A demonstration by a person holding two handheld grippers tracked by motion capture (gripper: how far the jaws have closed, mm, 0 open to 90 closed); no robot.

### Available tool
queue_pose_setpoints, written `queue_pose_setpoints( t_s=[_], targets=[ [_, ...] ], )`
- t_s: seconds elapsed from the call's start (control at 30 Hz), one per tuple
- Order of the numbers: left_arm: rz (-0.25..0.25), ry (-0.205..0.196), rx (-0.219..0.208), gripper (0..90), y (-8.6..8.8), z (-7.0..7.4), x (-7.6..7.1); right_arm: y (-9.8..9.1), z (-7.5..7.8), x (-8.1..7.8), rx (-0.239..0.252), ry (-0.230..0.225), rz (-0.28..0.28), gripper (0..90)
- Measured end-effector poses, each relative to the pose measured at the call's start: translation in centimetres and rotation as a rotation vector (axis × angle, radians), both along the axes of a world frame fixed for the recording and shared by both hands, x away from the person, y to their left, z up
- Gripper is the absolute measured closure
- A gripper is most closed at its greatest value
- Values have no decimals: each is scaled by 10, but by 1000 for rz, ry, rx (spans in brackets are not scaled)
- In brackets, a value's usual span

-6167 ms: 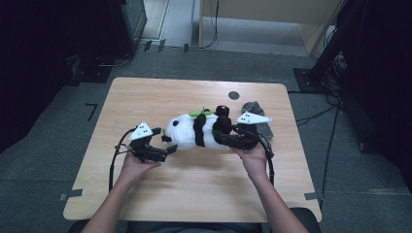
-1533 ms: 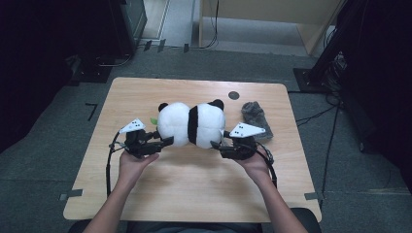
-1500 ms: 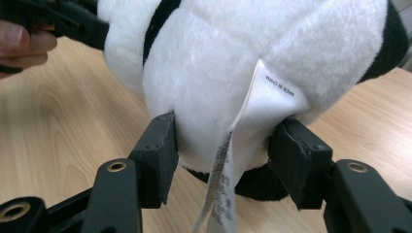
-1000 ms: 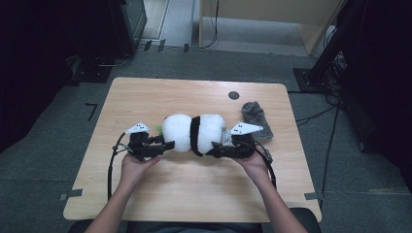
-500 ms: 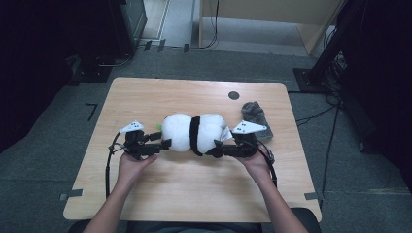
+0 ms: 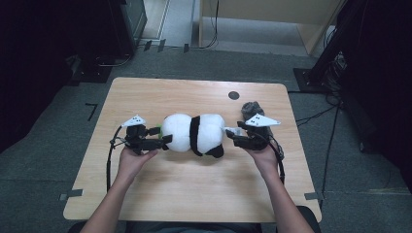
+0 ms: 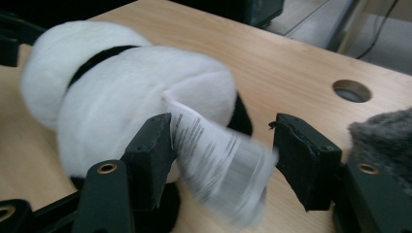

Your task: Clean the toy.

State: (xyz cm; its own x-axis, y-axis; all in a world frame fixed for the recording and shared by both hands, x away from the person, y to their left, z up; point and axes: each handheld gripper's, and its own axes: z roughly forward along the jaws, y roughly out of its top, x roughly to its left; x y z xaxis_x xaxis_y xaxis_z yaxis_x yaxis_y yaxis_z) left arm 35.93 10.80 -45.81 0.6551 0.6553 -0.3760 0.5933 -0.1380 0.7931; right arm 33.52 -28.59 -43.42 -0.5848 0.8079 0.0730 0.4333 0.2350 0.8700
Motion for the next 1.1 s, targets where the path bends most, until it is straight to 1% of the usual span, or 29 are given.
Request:
queue_pose_setpoints(
  t_s=[0.03,0.07,0.1,0.17,0.2,0.3,0.33,0.4,0.43,0.47,0.53,0.57,0.6,0.63,0.67,0.73,0.8,0.83,0.87,0.9,0.97,1.1],
  targets=[
    [0,0,0,222,0,0,0,0,0,0,0,0,0,400],
    [1,0,4,225,0,0,0,-5,-1,4,4,-4,-25,401],
    [3,-5,10,242,-1,0,0,-7,-1,6,3,-5,-37,402],
    [6,-7,15,251,-1,0,0,-9,-2,9,2,-2,-43,407],
    [15,-15,24,251,-3,0,0,-14,-4,13,9,-1,-54,410],
    [17,-16,28,250,-4,0,0,-18,-5,15,16,-4,-63,409],
    [16,-18,45,250,-6,-2,0,-21,-7,19,1,-9,-78,408],
    [12,-20,55,246,-7,-3,0,-25,-10,23,-6,-13,-103,409],
    [12,-20,55,246,-7,-3,0,-25,-10,23,-6,-13,-103,409],
    [10,-28,58,246,-8,-3,0,-30,-14,27,-5,-15,-130,409],
    [7,-36,64,245,-8,-3,0,-35,-18,30,2,-15,-159,410],
    [7,-36,64,245,-8,-3,0,-35,-18,30,2,-15,-159,410],
    [3,-29,61,243,-8,-3,0,-38,-20,32,-7,-16,-183,410],
    [3,-29,61,242,-8,-3,0,-38,-20,32,-7,-16,-183,410],
    [7,-29,62,242,-8,-2,0,-43,-22,34,-25,-19,-204,410],
    [8,-50,52,254,-9,2,-2,-50,-24,36,-31,-12,-227,414],
    [3,-54,51,252,-10,4,-3,-57,-26,37,-27,-9,-255,415],
    [-3,-54,59,242,-12,5,-4,-57,-26,37,-27,-9,-255,415],
    [-7,-57,81,230,-14,5,-3,-63,-28,38,-31,-13,-278,416],
    [-7,-57,91,225,-15,4,-3,-66,-30,39,-37,-15,-292,416],
    [-12,-47,101,207,-16,2,-2,-71,-33,41,-43,-15,-315,416],
    [-16,-52,104,198,-17,1,-1,-77,-38,44,-56,-15,-340,419]
  ],
)
